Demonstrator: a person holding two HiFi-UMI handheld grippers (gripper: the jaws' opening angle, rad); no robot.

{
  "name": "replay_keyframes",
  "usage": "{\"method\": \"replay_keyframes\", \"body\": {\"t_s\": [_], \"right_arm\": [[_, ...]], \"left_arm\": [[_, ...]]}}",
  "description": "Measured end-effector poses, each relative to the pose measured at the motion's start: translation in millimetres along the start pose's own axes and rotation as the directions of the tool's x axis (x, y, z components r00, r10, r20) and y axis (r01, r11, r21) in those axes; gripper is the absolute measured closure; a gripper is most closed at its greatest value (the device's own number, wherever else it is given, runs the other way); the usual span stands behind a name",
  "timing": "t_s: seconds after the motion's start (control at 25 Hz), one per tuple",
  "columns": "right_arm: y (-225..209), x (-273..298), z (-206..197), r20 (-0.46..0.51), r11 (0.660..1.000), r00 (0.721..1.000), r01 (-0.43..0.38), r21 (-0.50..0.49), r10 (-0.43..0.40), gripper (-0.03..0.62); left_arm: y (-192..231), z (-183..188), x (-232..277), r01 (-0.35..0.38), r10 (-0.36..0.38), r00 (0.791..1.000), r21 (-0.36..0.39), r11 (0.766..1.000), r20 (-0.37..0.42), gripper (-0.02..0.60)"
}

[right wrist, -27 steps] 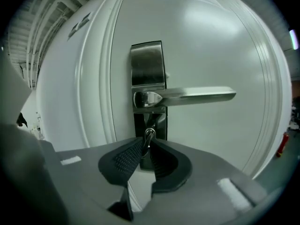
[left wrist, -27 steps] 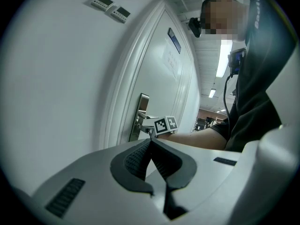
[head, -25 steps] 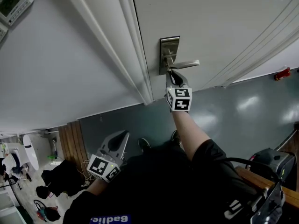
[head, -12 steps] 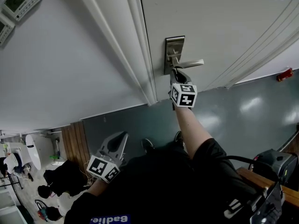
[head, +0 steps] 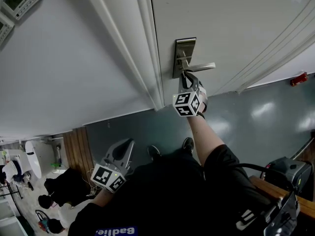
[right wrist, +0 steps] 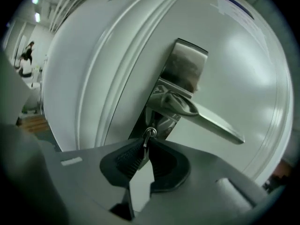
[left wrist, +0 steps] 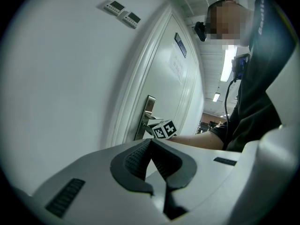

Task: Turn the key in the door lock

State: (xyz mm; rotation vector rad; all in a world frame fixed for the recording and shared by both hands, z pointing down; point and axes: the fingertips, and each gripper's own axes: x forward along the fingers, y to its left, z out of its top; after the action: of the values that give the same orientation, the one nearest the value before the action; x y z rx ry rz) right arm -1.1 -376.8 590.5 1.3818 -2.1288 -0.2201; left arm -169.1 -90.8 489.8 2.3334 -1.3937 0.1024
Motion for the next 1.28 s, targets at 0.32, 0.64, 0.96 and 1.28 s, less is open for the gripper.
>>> {"method": "replay_keyframes", "body": {"t_s": [0.32,0.64,0.96,1.28], "right_arm": [[5,1,-3,0.000,0.869,0.994,0.097,-0.485,-0.111,0.562],[11,1,-10,0.073,0.589,0.986,0.147,-0.795,-0.147,0.569],[11,-1,-9,0.044,0.661,0.997,0.077,-0.747,-0.066,0.557],[7,-26,-18,0.016,0.988,0.992,-0.123,-0.099,0.125,0.470]], "left_arm": [[-2,-1,4,0.002,-0.002,1.000,-0.025,1.000,0.006,0.575],[-8,-9,7,0.001,-0.001,1.000,-0.032,0.999,0.003,0.575],[-14,-14,10,0.003,-0.003,1.000,-0.041,0.999,-0.002,0.575],[-6,-17,8,-0.028,0.028,1.000,-0.064,0.998,-0.003,0.575]]}}
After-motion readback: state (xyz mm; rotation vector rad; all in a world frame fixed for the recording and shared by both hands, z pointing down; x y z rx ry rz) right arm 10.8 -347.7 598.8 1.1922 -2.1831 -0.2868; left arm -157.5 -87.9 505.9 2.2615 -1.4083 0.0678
